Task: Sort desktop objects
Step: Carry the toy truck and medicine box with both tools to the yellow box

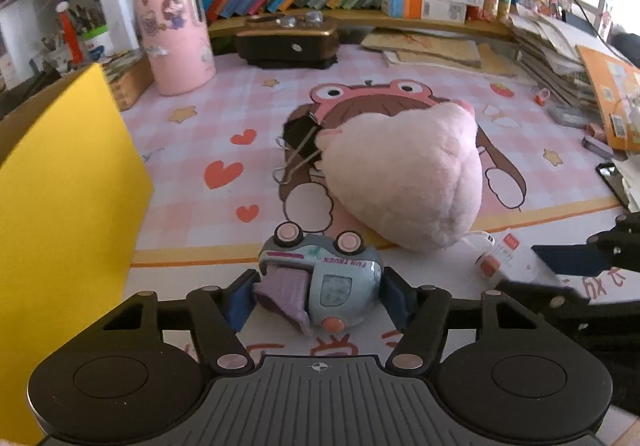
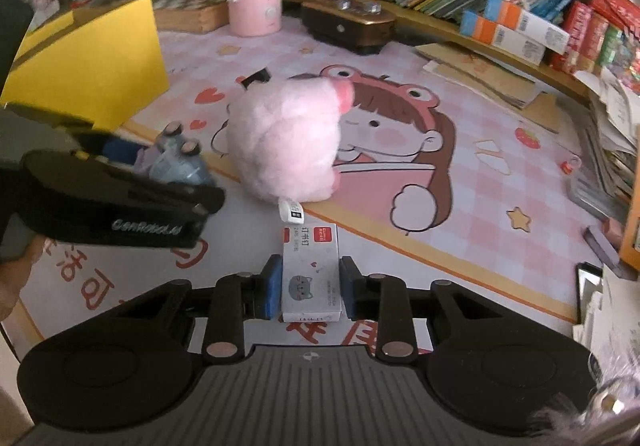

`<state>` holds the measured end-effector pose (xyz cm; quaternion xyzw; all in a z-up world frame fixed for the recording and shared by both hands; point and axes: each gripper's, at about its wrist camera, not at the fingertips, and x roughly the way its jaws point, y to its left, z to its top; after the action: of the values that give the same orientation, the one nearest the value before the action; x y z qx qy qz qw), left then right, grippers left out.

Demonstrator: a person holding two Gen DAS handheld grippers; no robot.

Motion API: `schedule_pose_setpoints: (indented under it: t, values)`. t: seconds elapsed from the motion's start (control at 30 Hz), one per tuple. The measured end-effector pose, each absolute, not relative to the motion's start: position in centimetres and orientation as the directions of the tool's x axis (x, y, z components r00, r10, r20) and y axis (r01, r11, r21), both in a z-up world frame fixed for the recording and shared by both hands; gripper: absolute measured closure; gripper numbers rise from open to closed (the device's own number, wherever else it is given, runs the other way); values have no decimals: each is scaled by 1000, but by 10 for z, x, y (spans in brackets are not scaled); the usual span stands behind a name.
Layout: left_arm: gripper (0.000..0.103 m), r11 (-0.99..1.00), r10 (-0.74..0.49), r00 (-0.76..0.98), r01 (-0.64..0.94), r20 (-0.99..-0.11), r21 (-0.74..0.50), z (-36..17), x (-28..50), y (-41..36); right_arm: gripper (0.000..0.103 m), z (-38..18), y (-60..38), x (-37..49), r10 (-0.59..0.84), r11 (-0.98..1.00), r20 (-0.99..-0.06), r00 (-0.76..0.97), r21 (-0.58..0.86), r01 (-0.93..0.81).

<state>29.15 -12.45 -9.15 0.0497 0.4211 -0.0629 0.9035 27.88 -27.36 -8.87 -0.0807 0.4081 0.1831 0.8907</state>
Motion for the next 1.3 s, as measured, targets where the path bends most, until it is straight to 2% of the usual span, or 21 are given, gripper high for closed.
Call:
schedule_pose_setpoints:
  t: [0.57, 1.3]
  values:
    - [39, 955, -287, 751, 177, -594, -238, 14, 204, -82, 75, -18, -271, 222, 365, 915, -678, 638, 132, -382]
    - [39, 939, -267, 737, 56, -621, -338, -8, 105, 15, 75, -16, -170, 133, 390, 882, -707, 590, 102, -460]
